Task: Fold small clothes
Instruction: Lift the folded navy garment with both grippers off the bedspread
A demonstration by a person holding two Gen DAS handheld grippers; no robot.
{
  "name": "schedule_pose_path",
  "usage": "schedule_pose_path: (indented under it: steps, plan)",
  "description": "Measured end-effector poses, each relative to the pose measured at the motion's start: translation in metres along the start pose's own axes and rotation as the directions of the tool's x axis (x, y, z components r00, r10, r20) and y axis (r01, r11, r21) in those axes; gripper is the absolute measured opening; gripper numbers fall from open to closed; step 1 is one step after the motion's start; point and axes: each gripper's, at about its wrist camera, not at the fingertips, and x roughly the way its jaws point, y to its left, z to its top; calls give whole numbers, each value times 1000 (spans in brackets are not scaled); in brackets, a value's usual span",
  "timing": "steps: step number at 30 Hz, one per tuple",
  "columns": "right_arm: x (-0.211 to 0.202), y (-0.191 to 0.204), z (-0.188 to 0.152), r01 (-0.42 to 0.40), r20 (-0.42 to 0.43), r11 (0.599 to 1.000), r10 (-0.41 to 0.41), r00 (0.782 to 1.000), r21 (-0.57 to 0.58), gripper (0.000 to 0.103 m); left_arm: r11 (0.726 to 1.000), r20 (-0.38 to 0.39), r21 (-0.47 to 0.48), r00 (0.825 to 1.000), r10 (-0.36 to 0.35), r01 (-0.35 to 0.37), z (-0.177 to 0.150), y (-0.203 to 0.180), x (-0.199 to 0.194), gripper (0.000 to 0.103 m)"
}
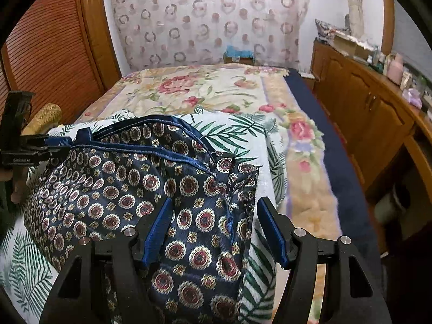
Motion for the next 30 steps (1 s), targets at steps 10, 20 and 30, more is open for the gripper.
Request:
schedule_pose_path:
  steps: [10,20,30]
  plan:
    - [22,-26,11,-81,-30,996,82,996,35,67,999,10,30,1000,-26,26,1,-6,3,61]
    - [21,-23,8,-141,-31,990,141,990,-5,34,997,1,48,998,-64,64,4,-15,6,26]
    - [-7,-14,3,-137,75,990,139,987,-26,11,995,99,57,992,-82,77,2,-27,-34,9]
